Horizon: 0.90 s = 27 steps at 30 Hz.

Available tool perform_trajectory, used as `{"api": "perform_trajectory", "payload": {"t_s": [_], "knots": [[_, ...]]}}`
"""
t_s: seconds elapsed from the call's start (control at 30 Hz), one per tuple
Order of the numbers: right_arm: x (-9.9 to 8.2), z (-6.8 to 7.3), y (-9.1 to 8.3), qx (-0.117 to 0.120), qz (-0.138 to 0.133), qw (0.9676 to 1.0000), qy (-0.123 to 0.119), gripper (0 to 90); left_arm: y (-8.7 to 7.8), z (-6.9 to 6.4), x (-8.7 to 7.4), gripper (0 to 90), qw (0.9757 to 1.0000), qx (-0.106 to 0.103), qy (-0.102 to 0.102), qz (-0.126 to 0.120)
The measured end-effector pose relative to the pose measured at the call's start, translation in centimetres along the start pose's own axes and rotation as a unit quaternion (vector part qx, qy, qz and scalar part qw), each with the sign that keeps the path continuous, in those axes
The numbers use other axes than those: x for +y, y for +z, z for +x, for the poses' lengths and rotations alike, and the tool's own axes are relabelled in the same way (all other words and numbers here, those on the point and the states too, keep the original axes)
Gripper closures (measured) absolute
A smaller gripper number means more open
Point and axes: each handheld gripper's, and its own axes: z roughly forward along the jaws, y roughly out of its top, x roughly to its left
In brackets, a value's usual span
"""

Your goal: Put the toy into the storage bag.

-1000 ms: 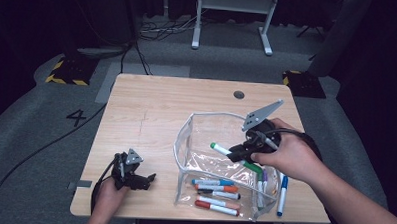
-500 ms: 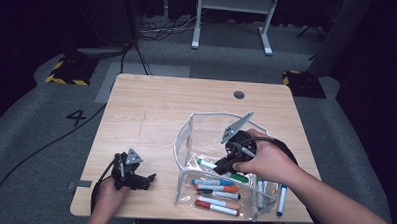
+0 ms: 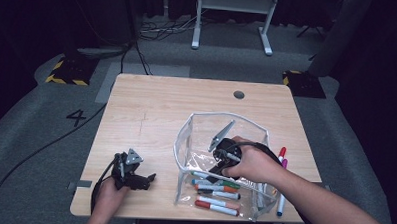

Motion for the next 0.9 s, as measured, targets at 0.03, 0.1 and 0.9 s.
{"api": "perform_trajectory", "payload": {"t_s": [0.03, 0.1, 0.9], "knots": [[0.0, -0.1, 0.3, 0.001, 0.004, 1.0000, 0.002, 76.8, 0.0, 0.0, 0.0, 0.0, 1.0000, 0.000, 0.000, 0.000], [0.0, -0.4, 0.8, 0.005, 0.011, 0.9999, 0.006, 76.8, 0.0, 0.0, 0.0, 0.0, 1.0000, 0.000, 0.000, 0.000], [-1.3, -2.1, 4.6, 0.033, 0.102, 0.9937, 0.031, 76.7, 0.0, 0.0, 0.0, 0.0, 1.0000, 0.000, -0.001, 0.000]]}}
